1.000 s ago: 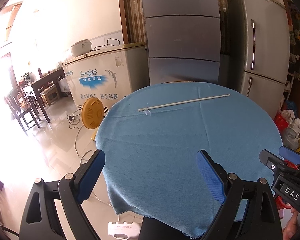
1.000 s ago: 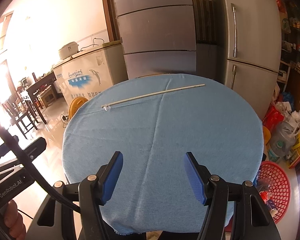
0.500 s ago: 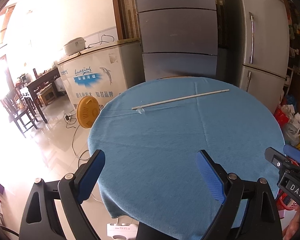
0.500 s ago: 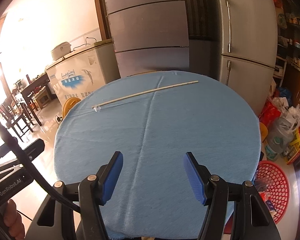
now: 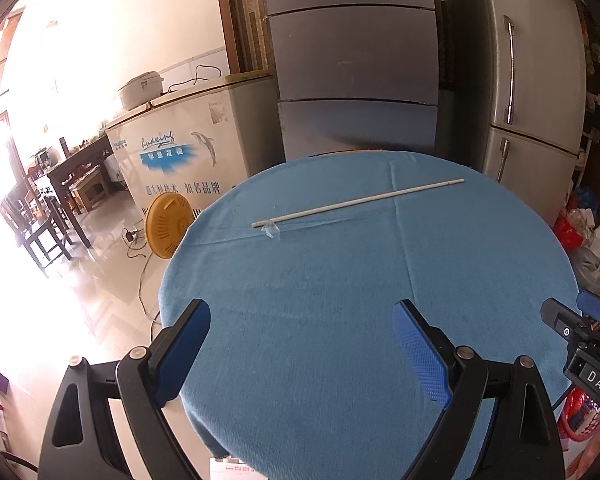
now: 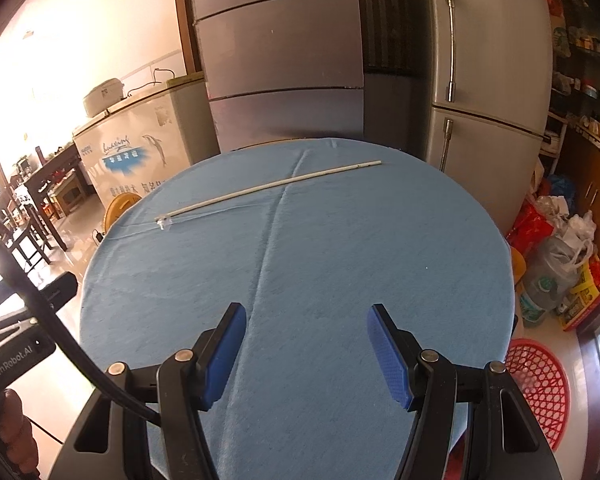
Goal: Collect trash
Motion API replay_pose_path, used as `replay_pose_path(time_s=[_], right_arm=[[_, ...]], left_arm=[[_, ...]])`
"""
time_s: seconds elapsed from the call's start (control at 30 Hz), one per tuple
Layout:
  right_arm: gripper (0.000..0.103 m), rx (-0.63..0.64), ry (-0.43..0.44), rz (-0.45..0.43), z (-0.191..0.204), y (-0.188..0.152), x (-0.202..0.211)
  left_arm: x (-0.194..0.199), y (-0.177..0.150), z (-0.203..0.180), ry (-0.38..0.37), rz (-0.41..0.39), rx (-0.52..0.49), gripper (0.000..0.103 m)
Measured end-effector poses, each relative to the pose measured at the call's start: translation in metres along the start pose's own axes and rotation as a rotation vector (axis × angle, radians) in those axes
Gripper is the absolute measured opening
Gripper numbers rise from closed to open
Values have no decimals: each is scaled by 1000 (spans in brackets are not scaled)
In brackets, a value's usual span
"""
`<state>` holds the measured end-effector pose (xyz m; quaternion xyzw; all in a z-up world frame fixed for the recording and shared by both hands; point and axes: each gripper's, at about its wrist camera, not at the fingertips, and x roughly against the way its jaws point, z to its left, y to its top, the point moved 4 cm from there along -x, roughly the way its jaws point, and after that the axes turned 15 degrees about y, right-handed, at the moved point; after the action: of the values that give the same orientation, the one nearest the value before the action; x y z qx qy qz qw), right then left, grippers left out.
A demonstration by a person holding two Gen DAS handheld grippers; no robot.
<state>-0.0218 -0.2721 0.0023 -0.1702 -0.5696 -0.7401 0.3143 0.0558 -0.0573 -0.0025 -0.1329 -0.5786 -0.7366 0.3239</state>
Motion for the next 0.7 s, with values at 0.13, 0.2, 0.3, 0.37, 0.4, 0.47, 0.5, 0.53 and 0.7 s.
replay_pose_path(time_s=[0.13,0.2,0.3,0.37,0.4,0.47,0.5,0.53,0.7], right_arm=[[67,-5,-3,18,-5,9,-12],[67,-3,-5,25,-6,13,-17],[67,-2,-5,33,-6,19,-24],[67,-3,-5,36,-6,22,-26],[67,-4,-7,37,-6,24,-28],[67,-9,-6,39,-7,27,-29],[67,-11,-5,39,-6,27,-30],[67,-12,-6,39,-6,28,-30],[67,-15,-11,44,-5,31,-34]], left_arm=[[-10,8,-2,-9,11,8,92],[-15,11,-2,-7,16,13,92],[-20,15,-4,-8,20,17,92],[-23,16,-5,-8,25,20,92],[-24,17,-5,-10,28,21,92],[-28,18,-5,-13,33,24,92],[-29,19,-5,-15,35,26,92],[-30,19,-5,-16,36,26,92],[-35,20,-3,-18,48,36,92]])
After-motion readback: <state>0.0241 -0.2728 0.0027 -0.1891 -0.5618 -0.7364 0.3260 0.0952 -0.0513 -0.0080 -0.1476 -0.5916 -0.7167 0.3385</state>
